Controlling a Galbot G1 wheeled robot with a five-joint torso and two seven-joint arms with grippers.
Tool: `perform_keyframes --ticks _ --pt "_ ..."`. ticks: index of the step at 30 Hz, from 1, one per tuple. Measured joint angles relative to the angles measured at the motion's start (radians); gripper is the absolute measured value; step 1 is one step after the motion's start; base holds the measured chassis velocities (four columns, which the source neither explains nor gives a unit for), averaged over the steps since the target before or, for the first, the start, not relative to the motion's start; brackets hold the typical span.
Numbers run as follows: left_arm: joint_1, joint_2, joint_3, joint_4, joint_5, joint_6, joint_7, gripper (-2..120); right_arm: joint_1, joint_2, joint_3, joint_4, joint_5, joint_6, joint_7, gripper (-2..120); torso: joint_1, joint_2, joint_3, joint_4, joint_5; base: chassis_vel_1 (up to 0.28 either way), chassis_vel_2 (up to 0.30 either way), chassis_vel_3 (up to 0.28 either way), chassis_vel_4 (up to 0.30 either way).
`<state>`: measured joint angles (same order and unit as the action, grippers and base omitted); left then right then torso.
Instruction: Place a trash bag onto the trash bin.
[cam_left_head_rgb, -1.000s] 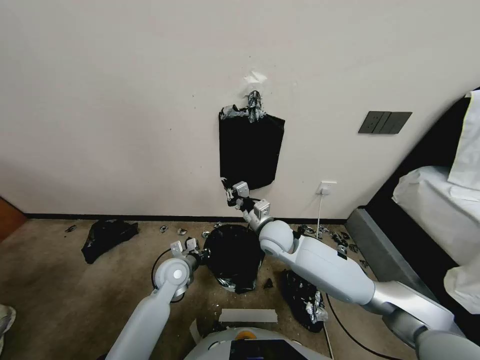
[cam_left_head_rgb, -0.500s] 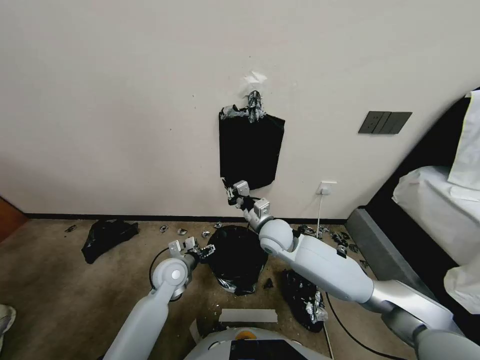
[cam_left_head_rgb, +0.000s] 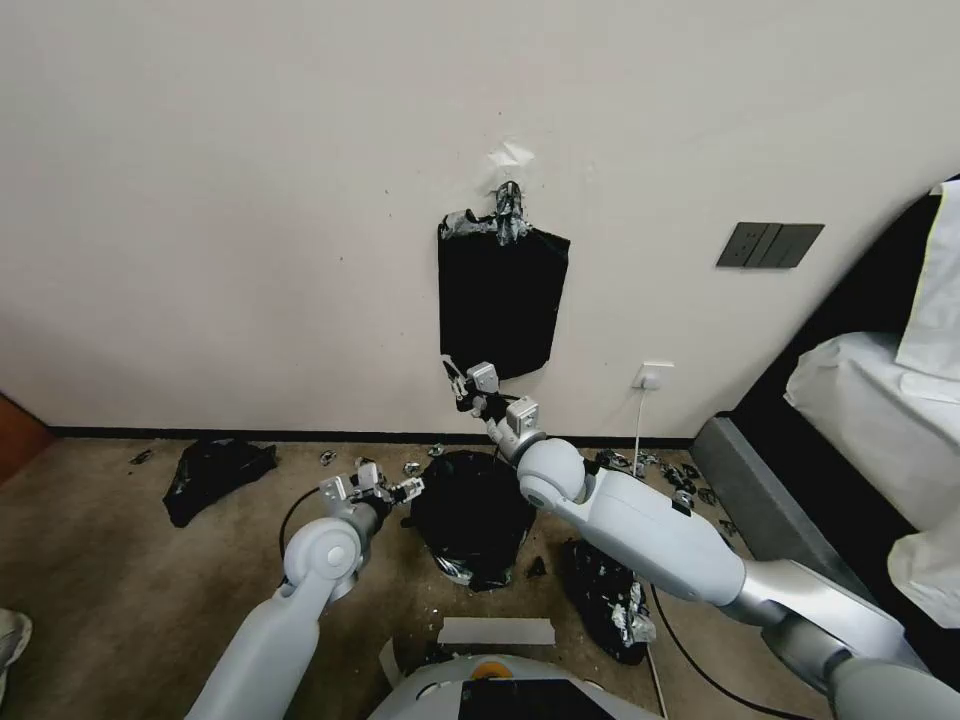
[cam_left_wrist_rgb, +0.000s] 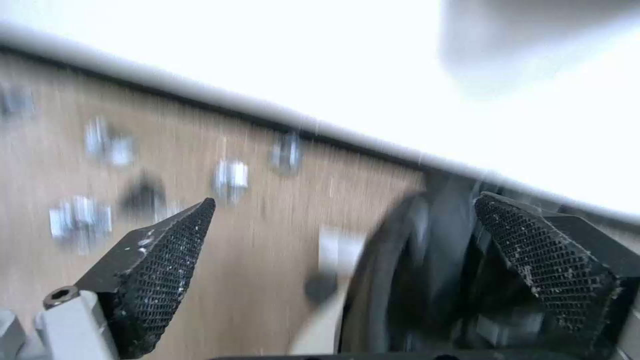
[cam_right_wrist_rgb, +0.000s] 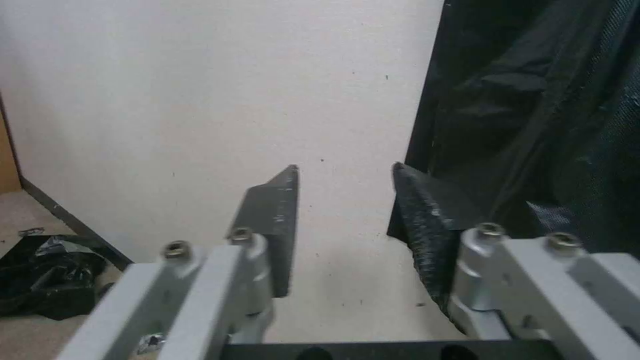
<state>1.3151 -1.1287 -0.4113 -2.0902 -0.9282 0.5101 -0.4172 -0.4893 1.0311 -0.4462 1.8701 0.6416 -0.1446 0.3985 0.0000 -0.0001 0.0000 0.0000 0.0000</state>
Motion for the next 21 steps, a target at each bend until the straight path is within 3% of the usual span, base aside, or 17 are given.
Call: perform_keyframes --ticks 8,11,15,21 --pt "0.025 0.004 -0.018 -0.014 0.113 -0.115 0.087 100 -0.005 -0.004 0.015 -0.016 -0.01 -0.003 -0.019 77 0.0 0.0 0.0 0.0 0.0 0.0 0.0 0.0 0.0" --pt "0.031 -0.008 -0.032 -0.013 0.184 -0.202 0.149 100 -0.005 0.002 0.035 -0.028 -0.032 -0.006 -0.04 92 0.0 0.0 0.0 0.0001 0.0001 0.0 0.0 0.0 0.0" --pt "0.036 -0.029 -0.044 -0.01 0.24 -0.28 0.2 100 -0.008 -0.006 0.061 -0.031 -0.056 -0.006 -0.083 99 0.0 0.0 0.0 -0.0001 0.0001 0.0 0.0 0.0 0.0" --pt "0.046 -0.05 -0.051 0.003 0.306 -0.346 0.256 100 -0.014 -0.004 0.092 -0.048 -0.103 0.019 -0.134 100 0.0 0.0 0.0 0.0 0.0001 0.0 0.0 0.0 0.0"
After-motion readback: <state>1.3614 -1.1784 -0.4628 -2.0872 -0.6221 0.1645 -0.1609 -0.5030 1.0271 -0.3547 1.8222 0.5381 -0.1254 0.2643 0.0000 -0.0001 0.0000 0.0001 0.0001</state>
